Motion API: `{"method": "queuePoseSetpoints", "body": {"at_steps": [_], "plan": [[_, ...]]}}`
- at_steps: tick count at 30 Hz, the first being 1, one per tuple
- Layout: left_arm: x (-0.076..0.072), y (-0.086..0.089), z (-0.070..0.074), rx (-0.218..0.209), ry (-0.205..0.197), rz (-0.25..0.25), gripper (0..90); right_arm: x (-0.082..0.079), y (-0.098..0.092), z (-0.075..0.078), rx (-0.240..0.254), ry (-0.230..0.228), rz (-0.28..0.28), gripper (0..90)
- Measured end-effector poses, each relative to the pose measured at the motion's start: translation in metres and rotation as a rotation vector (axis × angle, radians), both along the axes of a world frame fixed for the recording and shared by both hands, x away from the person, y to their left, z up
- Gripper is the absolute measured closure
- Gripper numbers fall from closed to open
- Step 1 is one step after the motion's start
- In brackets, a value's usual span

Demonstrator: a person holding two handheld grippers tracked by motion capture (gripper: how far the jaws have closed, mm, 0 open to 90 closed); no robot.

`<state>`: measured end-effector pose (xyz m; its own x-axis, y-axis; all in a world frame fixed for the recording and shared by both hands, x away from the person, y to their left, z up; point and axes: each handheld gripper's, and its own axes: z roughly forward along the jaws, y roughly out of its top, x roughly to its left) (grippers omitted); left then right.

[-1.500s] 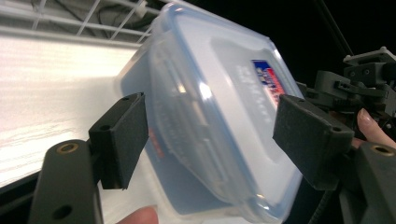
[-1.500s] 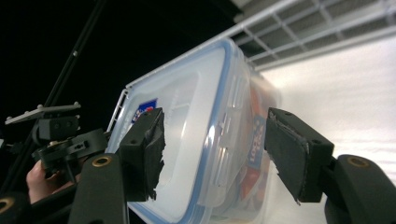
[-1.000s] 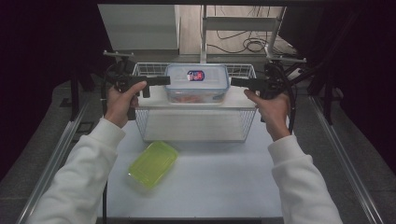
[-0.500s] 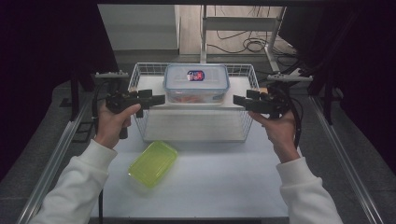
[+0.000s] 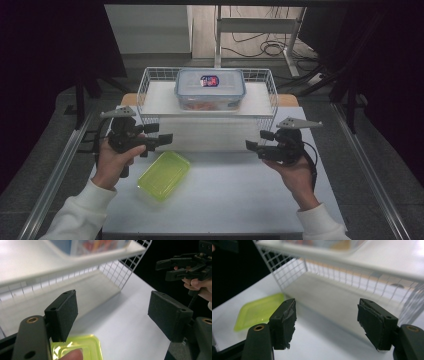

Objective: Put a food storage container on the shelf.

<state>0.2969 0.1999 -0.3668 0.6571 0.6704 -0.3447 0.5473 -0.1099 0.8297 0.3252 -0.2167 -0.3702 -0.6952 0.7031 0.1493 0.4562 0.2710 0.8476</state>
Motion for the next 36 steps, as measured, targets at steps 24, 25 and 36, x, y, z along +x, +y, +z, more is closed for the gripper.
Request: {"method": "queuePoseSetpoints", "body": {"at_steps": [24, 25, 36], "plan": [[-0.044, -0.011, -0.086, 0.238, 0.132, -0.014, 24.5, -0.027, -0.022, -0.077, -0.030, 0.142, 0.039, 21.6], [-0.045, -0.012, -0.088, 0.242, 0.138, -0.015, 24.6, -0.027, -0.023, -0.078, -0.029, 0.149, 0.038, 21.6], [-0.047, -0.011, -0.088, 0.293, 0.134, 0.003, 24.7, -0.028, -0.021, -0.080, -0.066, 0.194, 0.045, 20.8]]}}
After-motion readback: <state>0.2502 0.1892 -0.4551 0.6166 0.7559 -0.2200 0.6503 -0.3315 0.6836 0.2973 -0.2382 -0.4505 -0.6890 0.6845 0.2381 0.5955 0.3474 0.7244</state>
